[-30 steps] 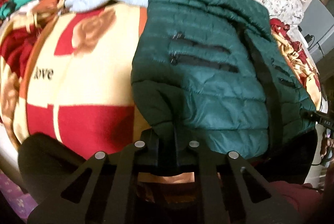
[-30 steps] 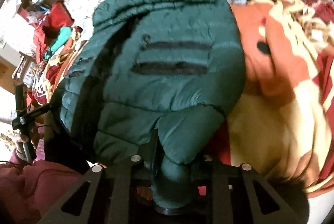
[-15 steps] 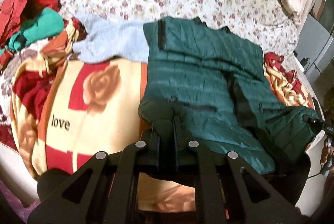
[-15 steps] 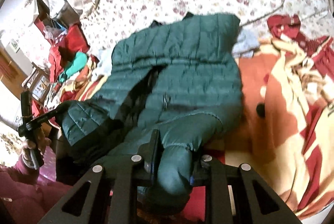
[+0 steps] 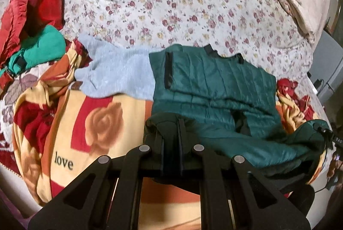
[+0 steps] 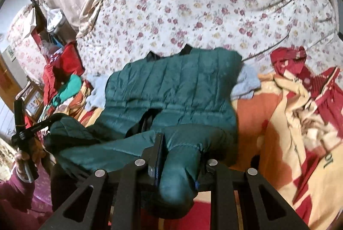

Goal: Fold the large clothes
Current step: 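Lift the hem with both grippers and fold it toward the collar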

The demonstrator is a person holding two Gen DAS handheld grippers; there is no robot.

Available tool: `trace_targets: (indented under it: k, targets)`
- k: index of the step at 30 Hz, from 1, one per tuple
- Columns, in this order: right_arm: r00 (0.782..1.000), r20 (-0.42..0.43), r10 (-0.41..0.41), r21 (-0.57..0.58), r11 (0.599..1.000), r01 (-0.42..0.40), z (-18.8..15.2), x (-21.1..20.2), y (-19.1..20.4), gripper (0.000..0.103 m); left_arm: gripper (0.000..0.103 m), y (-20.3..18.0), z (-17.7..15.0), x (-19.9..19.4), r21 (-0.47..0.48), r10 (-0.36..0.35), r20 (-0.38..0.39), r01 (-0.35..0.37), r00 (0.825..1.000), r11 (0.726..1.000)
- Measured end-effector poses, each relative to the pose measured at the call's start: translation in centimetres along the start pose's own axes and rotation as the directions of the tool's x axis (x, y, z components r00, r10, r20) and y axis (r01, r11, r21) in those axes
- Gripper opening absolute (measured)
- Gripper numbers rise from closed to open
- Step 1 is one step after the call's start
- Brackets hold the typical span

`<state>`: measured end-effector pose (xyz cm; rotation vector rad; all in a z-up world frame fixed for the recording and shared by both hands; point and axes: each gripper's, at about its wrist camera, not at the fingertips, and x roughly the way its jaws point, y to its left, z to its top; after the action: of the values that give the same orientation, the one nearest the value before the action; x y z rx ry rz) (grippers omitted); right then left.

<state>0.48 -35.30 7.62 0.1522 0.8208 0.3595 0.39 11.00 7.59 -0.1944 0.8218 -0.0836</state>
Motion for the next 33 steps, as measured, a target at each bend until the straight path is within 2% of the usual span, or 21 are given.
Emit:
trace_targets:
  k: [10, 17, 33]
  targets:
    - [0.998, 0.041, -0.053, -0.004, 0.999, 0.053, 4.5, 2.3, -0.8, 0.020, 0.009, -0.9, 4.5, 2.3, -0.003, 0.046, 0.058, -0.045, 0.997, 0.999]
    - [0.993, 0.059, -0.104, -0.011, 0.994, 0.104, 7.8, 4.2, -1.4, 0.020, 0.009, -1.7, 7.2, 4.8, -0.014, 0.103, 0.079, -0.103, 0.992, 0.995]
    - [0.977, 0.086, -0.195, -0.013, 0.980, 0.196, 12.2, 7.9, -2.4, 0.020, 0.009, -2.9, 11.6, 8.6, 0.001, 0.190, 0.116, -0.192, 0.975, 0.981]
